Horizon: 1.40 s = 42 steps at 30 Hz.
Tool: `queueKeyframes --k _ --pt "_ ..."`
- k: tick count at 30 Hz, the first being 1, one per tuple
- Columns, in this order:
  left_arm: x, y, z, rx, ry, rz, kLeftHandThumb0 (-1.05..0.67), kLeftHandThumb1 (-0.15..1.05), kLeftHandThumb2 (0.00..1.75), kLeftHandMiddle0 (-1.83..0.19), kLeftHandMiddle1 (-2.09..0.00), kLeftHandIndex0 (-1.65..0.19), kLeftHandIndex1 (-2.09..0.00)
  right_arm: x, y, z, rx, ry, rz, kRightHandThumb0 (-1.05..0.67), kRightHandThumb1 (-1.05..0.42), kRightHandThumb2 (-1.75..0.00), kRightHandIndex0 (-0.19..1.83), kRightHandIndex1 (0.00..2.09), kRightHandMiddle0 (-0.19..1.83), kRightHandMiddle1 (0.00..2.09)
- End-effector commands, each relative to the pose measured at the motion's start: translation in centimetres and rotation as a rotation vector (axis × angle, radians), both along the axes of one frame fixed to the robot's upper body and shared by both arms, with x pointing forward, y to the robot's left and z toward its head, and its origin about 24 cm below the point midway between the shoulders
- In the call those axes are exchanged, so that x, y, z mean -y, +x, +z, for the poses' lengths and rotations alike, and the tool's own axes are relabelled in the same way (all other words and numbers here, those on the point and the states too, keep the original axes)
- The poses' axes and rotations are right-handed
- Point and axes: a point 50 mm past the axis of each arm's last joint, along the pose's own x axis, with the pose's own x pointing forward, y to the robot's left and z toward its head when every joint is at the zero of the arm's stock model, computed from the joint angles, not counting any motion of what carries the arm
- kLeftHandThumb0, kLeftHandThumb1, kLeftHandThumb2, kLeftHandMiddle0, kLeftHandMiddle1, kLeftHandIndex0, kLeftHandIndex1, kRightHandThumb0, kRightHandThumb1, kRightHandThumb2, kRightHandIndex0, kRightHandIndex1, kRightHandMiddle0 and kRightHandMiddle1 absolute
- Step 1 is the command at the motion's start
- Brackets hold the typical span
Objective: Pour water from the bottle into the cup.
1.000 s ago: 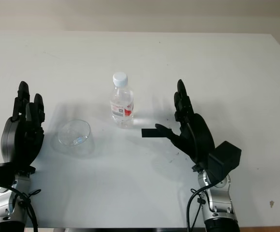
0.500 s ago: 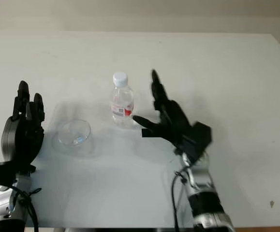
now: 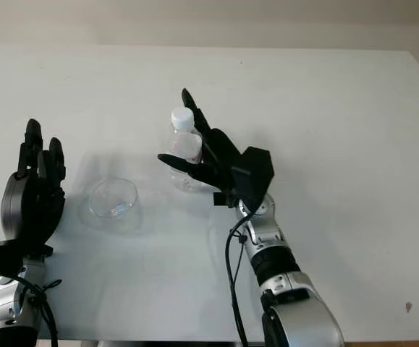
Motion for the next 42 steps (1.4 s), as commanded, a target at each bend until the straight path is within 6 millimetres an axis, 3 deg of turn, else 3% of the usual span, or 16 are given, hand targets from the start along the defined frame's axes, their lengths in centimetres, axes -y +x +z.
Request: queueKeyframes --k 1,9,11,12,14,15,17,18,22,27,30,35,37,39,41,42 --pt "-0.1 0.0 -0.3 -0.001 -0.004 0.004 -0.75 1.05 0.55 0.19 0.0 0.19 0.0 -0.4 0.2 0.4 0.005 0.003 0.019 -0.93 -0.91 -0.05 -0.19 0.0 -0.19 0.0" --pt "-0.1 -0.1 -0.3 0.003 -0.007 0.012 -0.74 1.05 0.56 0.19 0.0 0.19 0.0 -0.7 0.5 -0.5 -0.071 0.022 0.062 -0.77 -0.89 -0.05 -0.19 0.0 -0.17 0.01" --pt "-0.1 -0.1 -0.3 0.005 -0.002 0.014 -0.75 1.05 0.55 0.19 0.0 0.19 0.0 -0.8 0.6 -0.6 -0.077 0.008 0.042 -0.65 -0.91 -0.06 0.01 0.11 0.03 0.12" --pt "-0.1 -0.1 -0.3 0.006 -0.004 0.014 -0.75 1.05 0.55 0.19 0.0 0.19 0.0 -0.8 0.6 -0.6 -0.079 0.011 0.03 -0.6 -0.92 -0.05 0.06 0.31 0.02 0.4" --pt "-0.1 -0.1 -0.2 0.008 -0.005 0.016 -0.75 1.05 0.55 0.19 0.0 0.19 0.0 -0.9 0.7 -0.7 -0.098 0.021 0.012 -0.52 -0.94 -0.06 0.0 1.31 -0.09 1.37" --pt "-0.1 -0.1 -0.2 0.009 -0.007 0.019 -0.74 1.05 0.55 0.19 0.0 0.19 0.0 -0.9 0.8 -0.7 -0.097 0.012 0.006 -0.5 -0.98 -0.06 0.12 1.75 -0.01 1.77" --pt "-0.1 -0.1 -0.2 0.01 -0.007 0.021 -0.74 1.05 0.55 0.19 0.0 0.19 0.0 -1.0 0.9 -0.6 -0.071 -0.038 0.005 -0.52 -1.02 -0.08 0.45 2.0 0.24 2.01" --pt "-0.1 -0.2 -0.2 0.009 -0.007 0.021 -0.74 1.05 0.55 0.19 0.0 0.19 0.0 -1.0 0.9 -0.5 -0.056 -0.066 0.007 -0.56 -1.04 -0.13 0.76 2.06 0.54 2.06" --pt "-0.1 -0.1 -0.3 0.008 -0.008 0.018 -0.74 1.05 0.55 0.19 0.0 0.19 0.0 -1.1 0.8 0.0 0.021 -0.156 0.015 -0.58 -1.05 -0.39 1.44 2.09 1.22 2.09" --pt "-0.1 0.0 -0.3 0.004 -0.007 0.017 -0.75 1.05 0.54 0.19 0.0 0.19 0.0 -1.3 0.7 0.4 0.088 -0.195 0.0 -0.49 -1.05 -0.54 1.79 2.09 1.61 2.09" --pt "-0.1 0.0 -0.3 0.004 0.001 0.018 -0.75 1.05 0.54 0.19 0.0 0.19 -0.01 -1.2 0.8 0.8 0.12 -0.208 -0.012 -0.46 -1.05 -0.57 1.83 2.09 1.77 2.09" --pt "0.0 0.1 -0.3 0.004 -0.006 0.017 -0.75 1.05 0.54 0.19 0.0 0.19 0.0 -0.8 1.1 1.6 0.165 -0.215 -0.053 -0.43 -1.05 -0.59 1.83 2.09 1.83 2.09" --pt "0.1 0.1 -0.3 0.004 -0.006 0.018 -0.75 1.05 0.54 0.19 0.0 0.19 0.0 -0.6 1.4 2.3 0.212 -0.249 -0.082 -0.41 -1.05 -0.59 1.83 2.09 1.74 2.09" --pt "0.1 0.1 -0.3 0.002 -0.012 0.022 -0.75 1.05 0.54 0.19 0.0 0.19 0.0 -0.4 1.7 3.2 0.266 -0.275 -0.107 -0.4 -1.05 -0.58 1.83 2.09 1.6 2.09" --pt "0.2 0.1 -0.3 0.0 -0.015 0.024 -0.75 1.05 0.54 0.19 0.0 0.19 -0.01 -0.2 2.0 4.4 0.346 -0.313 -0.13 -0.38 -1.05 -0.57 1.75 2.09 1.33 2.09" --pt "0.2 0.1 -0.4 -0.001 -0.016 0.023 -0.75 1.05 0.54 0.19 0.0 0.19 -0.02 -0.2 2.0 4.9 0.381 -0.331 -0.139 -0.37 -1.05 -0.56 1.59 2.09 1.11 2.09"
